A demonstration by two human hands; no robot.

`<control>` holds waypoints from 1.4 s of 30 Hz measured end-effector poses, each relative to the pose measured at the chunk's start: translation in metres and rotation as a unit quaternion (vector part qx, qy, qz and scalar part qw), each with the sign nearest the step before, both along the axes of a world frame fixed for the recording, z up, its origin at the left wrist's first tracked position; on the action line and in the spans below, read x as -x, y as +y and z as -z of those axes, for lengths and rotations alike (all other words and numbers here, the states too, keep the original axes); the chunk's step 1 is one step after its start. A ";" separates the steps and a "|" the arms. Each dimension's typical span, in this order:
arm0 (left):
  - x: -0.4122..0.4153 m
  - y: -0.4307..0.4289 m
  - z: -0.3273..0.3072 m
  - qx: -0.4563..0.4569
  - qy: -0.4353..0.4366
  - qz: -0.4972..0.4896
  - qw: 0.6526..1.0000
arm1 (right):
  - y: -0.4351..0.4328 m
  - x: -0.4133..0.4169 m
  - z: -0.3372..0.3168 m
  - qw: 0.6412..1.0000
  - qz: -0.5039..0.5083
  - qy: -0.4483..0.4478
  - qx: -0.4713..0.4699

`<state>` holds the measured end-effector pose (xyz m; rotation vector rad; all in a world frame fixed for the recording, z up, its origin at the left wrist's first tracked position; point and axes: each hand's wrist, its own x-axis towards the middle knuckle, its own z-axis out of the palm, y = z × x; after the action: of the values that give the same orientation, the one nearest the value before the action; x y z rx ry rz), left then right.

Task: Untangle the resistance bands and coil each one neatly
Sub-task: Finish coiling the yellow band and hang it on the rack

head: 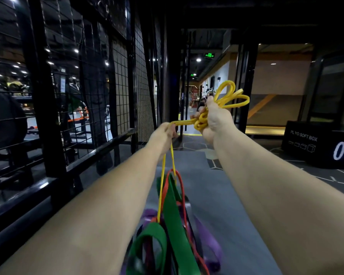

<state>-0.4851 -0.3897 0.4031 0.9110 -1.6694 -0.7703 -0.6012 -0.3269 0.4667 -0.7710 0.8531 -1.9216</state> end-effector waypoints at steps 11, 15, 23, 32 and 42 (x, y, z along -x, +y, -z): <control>-0.012 0.009 0.006 -0.256 0.056 0.218 0.940 | 0.008 0.023 0.058 0.965 0.021 0.232 -0.124; -0.003 0.018 0.012 -0.220 0.015 0.172 0.960 | 0.016 0.017 0.087 0.935 -0.108 0.301 -0.151; -0.007 0.021 0.033 -0.044 -0.316 0.073 0.945 | 0.015 0.005 0.135 0.893 -0.148 0.378 -0.192; -0.009 0.031 0.053 0.019 -0.253 -0.024 0.967 | 0.010 -0.015 0.161 0.924 -0.068 0.332 -0.176; -0.020 0.026 0.079 -0.047 -0.046 -0.084 0.994 | 0.003 -0.024 0.128 0.960 -0.029 0.229 -0.160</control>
<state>-0.4649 -0.3636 0.3238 1.1531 -1.6223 -0.7061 -0.5775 -0.3238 0.3388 -1.0437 1.3667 -1.5162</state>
